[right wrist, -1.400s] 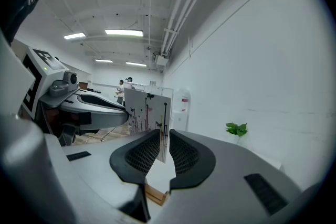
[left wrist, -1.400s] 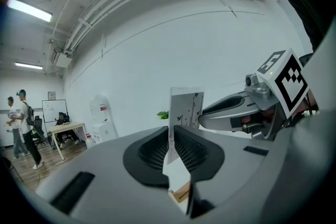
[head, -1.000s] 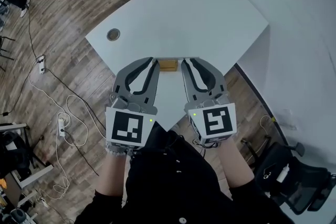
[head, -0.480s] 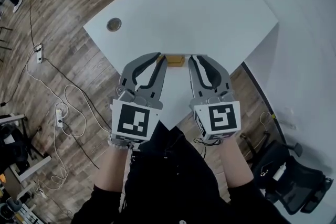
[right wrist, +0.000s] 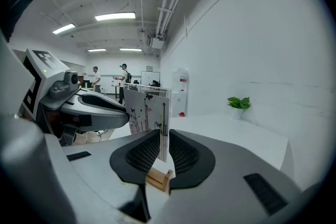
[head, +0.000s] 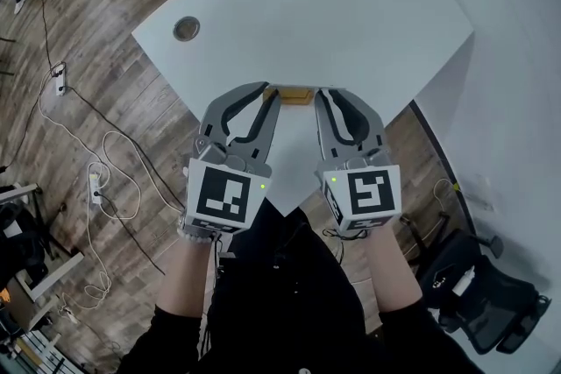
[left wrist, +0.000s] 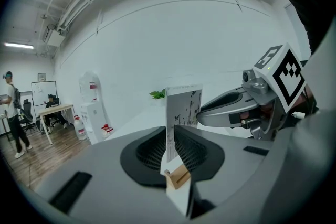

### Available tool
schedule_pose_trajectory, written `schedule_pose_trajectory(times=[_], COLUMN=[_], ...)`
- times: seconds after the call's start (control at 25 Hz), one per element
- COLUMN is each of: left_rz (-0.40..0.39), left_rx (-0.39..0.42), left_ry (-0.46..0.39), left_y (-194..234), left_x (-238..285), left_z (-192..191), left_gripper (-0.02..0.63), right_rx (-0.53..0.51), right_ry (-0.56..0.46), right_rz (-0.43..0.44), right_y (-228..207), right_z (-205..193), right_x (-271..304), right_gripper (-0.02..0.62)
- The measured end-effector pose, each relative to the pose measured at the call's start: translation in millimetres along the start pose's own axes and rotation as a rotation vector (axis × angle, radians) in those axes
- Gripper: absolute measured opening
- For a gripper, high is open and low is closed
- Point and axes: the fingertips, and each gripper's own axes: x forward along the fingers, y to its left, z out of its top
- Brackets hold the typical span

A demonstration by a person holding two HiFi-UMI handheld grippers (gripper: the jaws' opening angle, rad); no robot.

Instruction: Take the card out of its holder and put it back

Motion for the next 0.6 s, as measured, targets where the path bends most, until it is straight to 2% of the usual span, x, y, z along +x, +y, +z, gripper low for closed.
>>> schedule_pose_trajectory(times=[0.6], left_rz=[-0.034], left_rx=[0.0], left_ry=[0.028], left_y=[-2], left_x=[13], left_z=[-31], left_gripper=[0.044], right_rx=[0.011], right_ry=[0.05], right_rz=[-0.009], right_y=[0], right_z=[-29], right_x=[14], right_gripper=[0.084])
